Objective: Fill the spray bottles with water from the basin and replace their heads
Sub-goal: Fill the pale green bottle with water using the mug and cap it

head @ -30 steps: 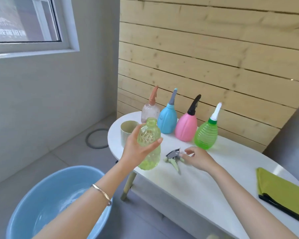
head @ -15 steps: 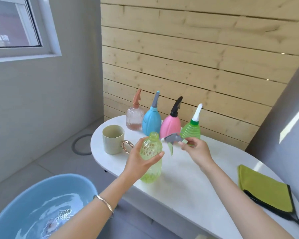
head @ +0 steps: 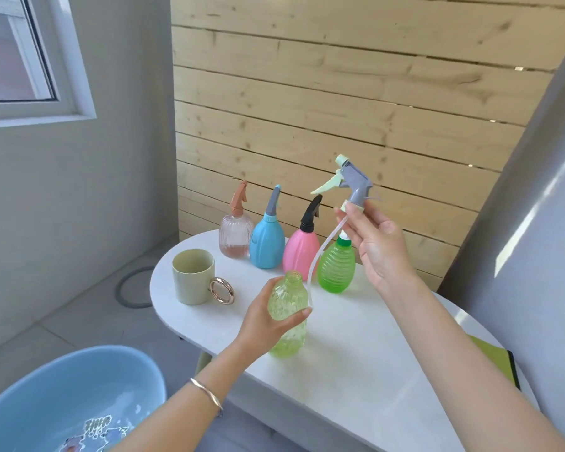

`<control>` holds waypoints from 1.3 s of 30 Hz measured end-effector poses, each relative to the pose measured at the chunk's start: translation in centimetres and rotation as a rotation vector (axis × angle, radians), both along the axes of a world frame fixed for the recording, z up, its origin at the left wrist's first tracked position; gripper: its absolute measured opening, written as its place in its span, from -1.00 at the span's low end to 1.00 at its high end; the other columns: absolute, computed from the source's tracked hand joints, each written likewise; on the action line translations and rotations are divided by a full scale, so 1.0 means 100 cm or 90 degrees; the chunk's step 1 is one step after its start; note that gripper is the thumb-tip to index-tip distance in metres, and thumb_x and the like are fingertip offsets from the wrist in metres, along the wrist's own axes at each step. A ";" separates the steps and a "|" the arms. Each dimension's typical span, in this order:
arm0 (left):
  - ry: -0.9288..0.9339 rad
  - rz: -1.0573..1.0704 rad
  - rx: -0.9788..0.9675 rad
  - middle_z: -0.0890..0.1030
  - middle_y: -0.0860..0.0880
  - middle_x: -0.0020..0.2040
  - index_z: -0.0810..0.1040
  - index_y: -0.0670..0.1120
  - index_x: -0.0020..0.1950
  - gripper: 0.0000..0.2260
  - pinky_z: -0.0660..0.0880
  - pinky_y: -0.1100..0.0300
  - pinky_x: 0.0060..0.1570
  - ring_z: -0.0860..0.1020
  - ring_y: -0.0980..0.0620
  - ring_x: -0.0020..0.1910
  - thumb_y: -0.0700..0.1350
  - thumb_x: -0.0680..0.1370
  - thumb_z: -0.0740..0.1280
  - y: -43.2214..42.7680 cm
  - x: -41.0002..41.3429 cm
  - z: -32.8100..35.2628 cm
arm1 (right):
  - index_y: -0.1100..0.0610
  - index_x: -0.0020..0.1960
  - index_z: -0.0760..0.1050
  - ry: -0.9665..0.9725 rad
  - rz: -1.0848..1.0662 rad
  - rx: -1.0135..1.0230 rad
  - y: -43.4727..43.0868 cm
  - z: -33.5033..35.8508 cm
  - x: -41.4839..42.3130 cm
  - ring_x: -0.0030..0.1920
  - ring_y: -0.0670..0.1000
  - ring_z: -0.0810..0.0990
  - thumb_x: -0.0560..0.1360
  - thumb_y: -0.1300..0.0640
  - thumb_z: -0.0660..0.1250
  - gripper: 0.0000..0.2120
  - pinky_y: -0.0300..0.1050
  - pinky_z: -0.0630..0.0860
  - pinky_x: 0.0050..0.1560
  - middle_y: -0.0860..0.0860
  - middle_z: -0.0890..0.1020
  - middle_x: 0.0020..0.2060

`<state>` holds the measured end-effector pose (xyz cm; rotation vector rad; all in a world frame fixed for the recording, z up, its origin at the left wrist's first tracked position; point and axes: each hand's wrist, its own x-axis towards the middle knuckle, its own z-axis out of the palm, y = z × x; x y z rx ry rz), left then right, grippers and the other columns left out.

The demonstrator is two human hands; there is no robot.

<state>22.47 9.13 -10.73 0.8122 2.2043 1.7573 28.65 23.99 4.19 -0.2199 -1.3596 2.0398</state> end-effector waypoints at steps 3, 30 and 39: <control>0.007 -0.020 -0.019 0.52 0.25 0.09 0.37 0.13 0.22 -0.51 0.26 0.65 -0.01 0.48 0.24 0.14 0.03 0.39 0.53 -0.002 -0.001 0.003 | 0.22 0.07 0.54 0.044 -0.006 -0.011 -0.004 0.017 0.001 -0.06 -0.01 0.65 0.49 0.31 0.34 -0.84 -0.27 0.56 0.00 -0.01 0.62 -0.15; 0.008 -0.040 -0.035 0.58 0.19 0.08 0.40 0.10 0.21 -0.49 0.41 0.28 0.14 0.52 0.17 0.14 0.12 0.36 0.53 -0.001 -0.006 -0.001 | 0.15 -0.01 0.54 0.128 -0.044 -0.047 -0.012 0.038 -0.001 -0.03 -0.04 0.64 0.52 0.29 0.32 -0.91 -0.18 0.54 0.16 0.00 0.57 -0.11; 0.013 -0.041 -0.027 0.59 0.18 0.08 0.41 0.11 0.20 -0.52 0.40 0.31 0.12 0.52 0.19 0.14 0.11 0.37 0.53 -0.001 -0.004 0.000 | 0.20 0.04 0.53 0.047 -0.042 0.007 -0.010 0.018 -0.003 -0.07 -0.02 0.66 0.47 0.30 0.37 -0.85 -0.23 0.58 0.02 0.02 0.60 -0.09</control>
